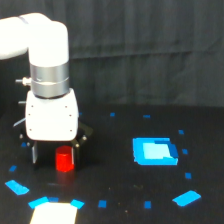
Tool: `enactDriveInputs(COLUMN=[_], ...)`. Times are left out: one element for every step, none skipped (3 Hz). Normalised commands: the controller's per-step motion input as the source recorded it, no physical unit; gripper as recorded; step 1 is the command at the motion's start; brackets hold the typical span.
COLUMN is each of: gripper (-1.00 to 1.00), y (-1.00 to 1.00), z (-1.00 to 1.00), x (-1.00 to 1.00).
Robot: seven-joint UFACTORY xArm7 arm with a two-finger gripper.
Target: Pick up the red object from the table
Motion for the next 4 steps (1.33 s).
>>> enactDriveInputs(gripper=[0.33, -1.0, -0.43, -0.81], y=[0.12, 0.32, -0.16, 0.03], z=[-0.47, -0.5, -0.29, 0.36], x=[-0.32, -0.66, -0.36, -0.01])
